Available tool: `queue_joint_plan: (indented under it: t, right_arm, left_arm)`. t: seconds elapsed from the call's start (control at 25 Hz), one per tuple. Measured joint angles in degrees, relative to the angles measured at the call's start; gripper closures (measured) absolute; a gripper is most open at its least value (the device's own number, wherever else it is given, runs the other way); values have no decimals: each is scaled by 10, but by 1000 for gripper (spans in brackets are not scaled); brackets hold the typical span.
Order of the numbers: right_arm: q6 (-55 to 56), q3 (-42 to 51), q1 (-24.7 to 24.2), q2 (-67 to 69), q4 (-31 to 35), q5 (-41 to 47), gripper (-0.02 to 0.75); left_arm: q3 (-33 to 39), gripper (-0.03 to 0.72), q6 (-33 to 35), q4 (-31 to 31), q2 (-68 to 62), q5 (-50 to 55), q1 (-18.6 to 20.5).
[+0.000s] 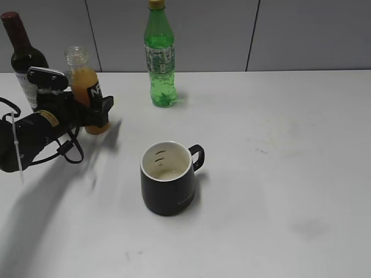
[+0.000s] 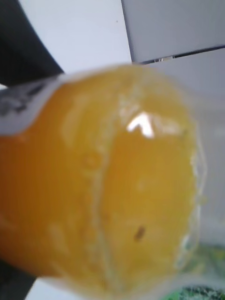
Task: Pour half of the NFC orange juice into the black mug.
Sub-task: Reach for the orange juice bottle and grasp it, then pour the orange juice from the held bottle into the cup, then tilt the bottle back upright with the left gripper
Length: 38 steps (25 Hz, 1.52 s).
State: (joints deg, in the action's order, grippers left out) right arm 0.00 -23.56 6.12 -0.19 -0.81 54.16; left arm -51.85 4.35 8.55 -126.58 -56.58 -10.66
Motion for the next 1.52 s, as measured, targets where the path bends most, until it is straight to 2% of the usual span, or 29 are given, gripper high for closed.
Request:
queue_joint_plan:
  t: [0.24, 0.48, 0.92, 1.16, 1.52]
  right_arm:
    - [0, 0, 0, 0, 0, 0, 146]
    - [0, 0, 0, 0, 0, 0, 146]
    - [0, 0, 0, 0, 0, 0, 146]
    - [0, 0, 0, 0, 0, 0, 146]
    - [0, 0, 0, 0, 0, 0, 148]
  left_arm:
    - [-22, 118, 0, 15, -22, -3, 0]
    - [-32, 220, -1, 32, -36, -5, 0]
    - [-33, 220, -2, 39, -37, -8, 0]
    - [-1, 220, 2, 47, -7, -4, 0]
    - [61, 220, 16, 115, 55, -31, -2]
